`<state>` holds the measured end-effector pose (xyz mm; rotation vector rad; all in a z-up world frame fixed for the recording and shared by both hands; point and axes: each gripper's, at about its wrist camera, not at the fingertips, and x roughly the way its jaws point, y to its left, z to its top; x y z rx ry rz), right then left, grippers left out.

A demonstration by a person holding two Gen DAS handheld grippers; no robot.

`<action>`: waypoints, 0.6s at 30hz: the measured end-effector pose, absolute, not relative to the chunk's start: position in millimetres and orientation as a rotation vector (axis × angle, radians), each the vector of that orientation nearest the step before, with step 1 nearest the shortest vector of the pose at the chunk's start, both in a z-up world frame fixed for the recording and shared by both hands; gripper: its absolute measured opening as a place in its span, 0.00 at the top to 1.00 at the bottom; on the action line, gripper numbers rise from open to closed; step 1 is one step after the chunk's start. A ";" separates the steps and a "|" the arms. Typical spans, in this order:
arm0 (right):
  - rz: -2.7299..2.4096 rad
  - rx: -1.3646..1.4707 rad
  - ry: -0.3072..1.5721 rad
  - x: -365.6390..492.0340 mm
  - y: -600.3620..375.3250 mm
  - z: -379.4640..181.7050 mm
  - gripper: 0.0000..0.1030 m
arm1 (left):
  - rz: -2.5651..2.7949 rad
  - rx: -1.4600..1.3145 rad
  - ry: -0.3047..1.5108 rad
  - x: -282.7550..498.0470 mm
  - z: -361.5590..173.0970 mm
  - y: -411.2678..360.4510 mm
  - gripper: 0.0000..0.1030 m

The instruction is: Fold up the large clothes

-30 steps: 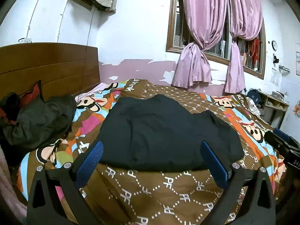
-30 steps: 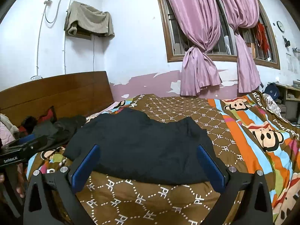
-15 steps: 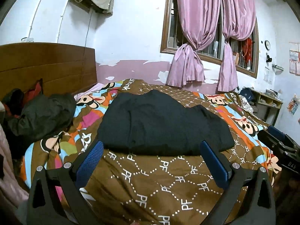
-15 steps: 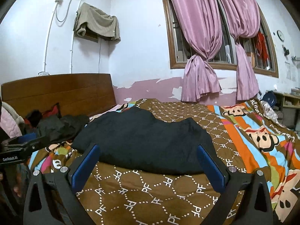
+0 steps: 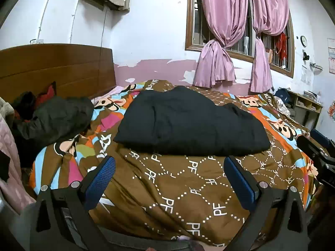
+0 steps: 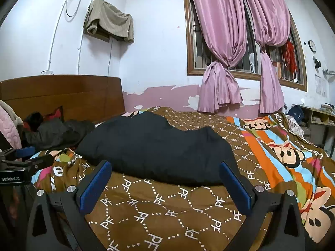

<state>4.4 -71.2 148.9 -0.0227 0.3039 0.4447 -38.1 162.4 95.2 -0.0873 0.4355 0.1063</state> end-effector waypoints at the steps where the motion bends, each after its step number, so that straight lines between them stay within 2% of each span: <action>1: 0.445 -0.023 0.307 4.8 -70.9 148.3 0.00 | 0.105 -0.088 0.441 -37.9 94.6 163.2 0.02; 18: 0.440 -0.014 0.327 6.6 -71.7 141.6 0.00 | 0.103 -0.078 0.472 -36.5 89.1 163.6 0.02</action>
